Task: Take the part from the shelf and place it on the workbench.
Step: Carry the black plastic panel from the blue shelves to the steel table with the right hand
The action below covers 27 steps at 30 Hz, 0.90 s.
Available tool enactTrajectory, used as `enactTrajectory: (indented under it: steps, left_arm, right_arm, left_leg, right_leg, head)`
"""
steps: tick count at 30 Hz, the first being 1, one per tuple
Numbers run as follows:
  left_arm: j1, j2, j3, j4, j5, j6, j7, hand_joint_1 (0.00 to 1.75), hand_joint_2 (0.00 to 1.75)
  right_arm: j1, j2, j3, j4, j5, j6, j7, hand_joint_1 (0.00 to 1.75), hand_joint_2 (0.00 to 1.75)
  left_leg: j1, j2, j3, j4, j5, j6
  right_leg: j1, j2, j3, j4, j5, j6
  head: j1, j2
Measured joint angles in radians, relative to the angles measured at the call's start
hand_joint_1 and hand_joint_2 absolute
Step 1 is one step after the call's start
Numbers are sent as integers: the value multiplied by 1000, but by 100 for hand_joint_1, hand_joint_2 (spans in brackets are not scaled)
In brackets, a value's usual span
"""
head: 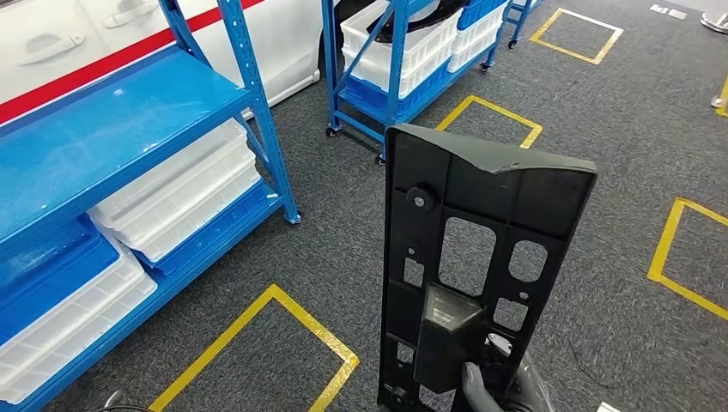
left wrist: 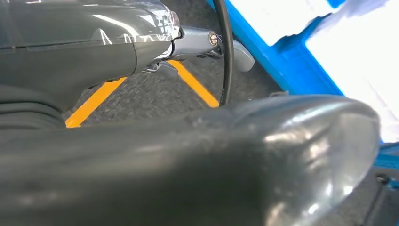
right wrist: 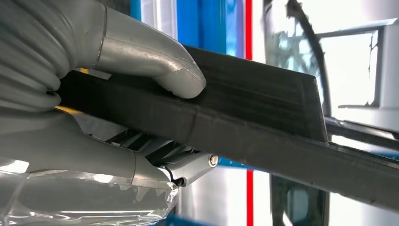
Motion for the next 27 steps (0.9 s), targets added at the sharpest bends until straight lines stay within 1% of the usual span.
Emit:
enactTrajectory:
  steps: [1, 2, 3, 4, 5, 6, 7, 8, 9, 10, 11, 12, 13, 14, 15, 16, 17, 18, 19, 20, 21, 22, 23, 24, 25, 26, 27]
  left_arm:
    - [2, -1, 1, 11, 7, 16, 15, 0, 0]
    - [6, -1, 3, 25, 12, 33, 30, 0, 0]
    - [11, -1, 5, 38, 14, 48, 41, 0, 0]
    - [16, -1, 9, 51, 17, 61, 50, 0, 0]
    - [20, -2, 14, 63, 20, 71, 58, 0, 0]
    - [21, -2, 19, 72, 24, 77, 63, 0, 0]
    - [21, -2, 24, 80, 29, 82, 66, 0, 0]
    - [21, -2, 28, 85, 35, 84, 69, 0, 0]
    - [21, -2, 29, 88, 41, 85, 72, 0, 0]
    - [23, -3, 31, 90, 52, 86, 73, 0, 0]
    - [25, -3, 32, 92, 67, 87, 75, 0, 0]
    - [28, -3, 31, 92, 88, 91, 76, 0, 0]
    - [32, -3, 29, 93, 112, 97, 75, 0, 0]
    - [37, -3, 24, 92, 139, 105, 75, 0, 0]
    - [43, -3, 15, 90, 172, 115, 76, 0, 0]
    - [52, -3, 2, 87, 206, 127, 79, 0, 0]
    - [64, -3, -12, 84, 240, 140, 85, 0, 0]
    - [78, -3, -30, 82, 268, 153, 91, 0, 0]
    - [93, -3, -49, 80, 288, 167, 97, 0, 0]
    - [106, -3, -68, 79, 301, 178, 101, 0, 0]
    - [116, -3, -87, 79, 311, 187, 103, 0, 0]
    - [124, -3, -106, 79, 319, 194, 104, 0, 0]
    - [130, -3, -122, 78, 325, 199, 103, 0, 0]
    - [135, -3, -136, 77, 330, 203, 103, 0, 0]
    - [140, -3, -148, 76, 333, 207, 104, 0, 0]
    - [145, -3, -158, 75, 335, 211, 106, 0, 0]
    - [150, -3, -168, 75, 336, 216, 109, 0, 0]
  right_arm:
    - [0, 0, -9, -1, 6, -4, 4, 175, 175]
    - [-1, 0, -19, 0, 13, -7, 9, 175, 175]
    - [-3, 0, -30, 2, 21, -7, 13, 175, 175]
    - [-5, 0, -42, 6, 29, -6, 18, 175, 175]
    - [-5, 0, -55, 12, 38, -5, 22, 175, 175]
    - [-5, 0, -69, 19, 46, -4, 26, 175, 175]
    - [-5, 0, -82, 27, 52, -3, 29, 175, 175]
    - [-5, 0, -95, 34, 55, -2, 31, 175, 175]
    - [-6, 0, -106, 40, 58, 0, 32, 175, 175]
    - [-7, 0, -116, 44, 59, 3, 32, 175, 175]
    - [-7, 1, -126, 48, 60, 8, 33, 175, 175]
    - [-6, 3, -136, 51, 62, 14, 33, 175, 175]
    - [-2, 6, -146, 53, 63, 20, 33, 175, 175]
    - [2, 10, -154, 55, 64, 24, 33, 175, 175]
    - [8, 16, -161, 56, 65, 27, 32, 175, 175]
    - [12, 22, -165, 56, 66, 30, 31, 175, 175]
    - [15, 29, -168, 56, 68, 32, 29, 175, 175]
    - [19, 37, -169, 56, 70, 33, 26, 175, 175]
    - [23, 44, -171, 56, 72, 34, 23, 175, 175]
    - [28, 51, -172, 55, 74, 35, 20, 175, 175]
    - [33, 57, -173, 54, 76, 36, 16, 175, 175]
    - [37, 61, -174, 52, 80, 37, 13, 175, 175]
    - [40, 65, -174, 51, 86, 38, 10, 175, 175]
    - [41, 68, -174, 48, 91, 38, 7, 175, 175]
    - [42, 71, -174, 45, 95, 36, 5, 175, 175]
    - [43, 74, -173, 43, 98, 33, 3, 175, 175]
    - [44, 76, -173, 41, 100, 28, 2, 175, 175]
  left_leg:
    - [2, 16, 2, -8, 5, 7]
    - [2, 32, 2, -12, 9, 11]
    - [1, 47, 1, -13, 10, 14]
    - [-1, 64, -2, -12, 9, 14]
    - [-3, 80, -4, -11, 9, 14]
    - [-3, 95, -5, -11, 8, 14]
    - [-4, 108, -6, -10, 7, 13]
    - [-4, 119, -4, -10, 6, 11]
    - [-6, 129, -1, -8, 3, 8]
    - [-8, 137, 2, -7, 0, 4]
    - [-9, 145, 6, -5, -3, -2]
    - [-10, 154, 10, -5, -5, -7]
    - [-10, 163, 13, -6, -7, -13]
    - [-10, 168, 15, -6, -9, -19]
    - [-9, 158, 15, 0, -17, -24]
    - [-8, 134, 7, 23, -36, -29]
    - [-6, 105, -11, 68, -67, -33]
    - [-4, 76, -38, 133, -105, -36]
    - [-3, 61, -72, 208, -140, -37]
    - [-3, 56, -100, 268, -159, -39]
    - [-3, 55, -115, 295, -158, -39]
    - [-2, 54, -111, 282, -137, -38]
    - [-2, 46, -88, 228, -99, -36]
    - [-1, 27, -56, 153, -62, -32]
    - [0, 5, -26, 85, -35, -28]
    - [0, -12, -6, 37, -20, -24]
    - [-1, -22, 2, 15, -18, -21]
  right_leg:
    - [2, -27, -15, 29, -21, 3]
    - [3, -62, -38, 78, -52, 4]
    - [3, -89, -68, 140, -88, 7]
    - [2, -104, -97, 201, -116, 11]
    - [1, -111, -114, 239, -127, 13]
    - [1, -115, -112, 243, -120, 15]
    - [1, -121, -89, 209, -97, 14]
    - [2, -135, -48, 143, -66, 12]
    - [6, -160, -5, 71, -44, 6]
    - [9, -180, 29, 14, -29, 0]
    - [14, -194, 49, -19, -25, -7]
    - [17, -197, 53, -29, -27, -13]
    - [19, -185, 51, -29, -24, -17]
    - [16, -173, 51, -32, -22, -23]
    - [13, -163, 51, -36, -18, -29]
    - [9, -151, 51, -41, -14, -36]
    - [6, -139, 51, -44, -10, -41]
    - [6, -127, 49, -44, -8, -44]
    - [6, -113, 47, -43, -7, -46]
    - [7, -98, 44, -41, -7, -46]
    - [7, -84, 43, -38, -7, -46]
    - [7, -69, 42, -35, -7, -46]
    - [7, -54, 41, -31, -8, -45]
    - [7, -41, 41, -28, -9, -43]
    - [8, -27, 39, -23, -10, -40]
    - [8, -14, 37, -20, -10, -34]
    - [7, -2, 33, -18, -9, -28]
  head:
    - [1, 0]
    - [2, 0]
    - [2, 0]
    - [2, 0]
    - [2, 0]
    - [3, 0]
    - [3, 0]
    - [3, 0]
    - [3, 0]
    - [2, 0]
    - [2, 0]
    - [2, 0]
    - [2, 0]
    - [2, 0]
    - [2, 0]
    - [2, 0]
    - [2, 0]
    - [1, 0]
    - [1, 0]
    - [1, 0]
    - [1, 0]
    - [1, 0]
    - [1, 0]
    - [1, 0]
    - [1, 0]
    - [2, 0]
    - [2, 0]
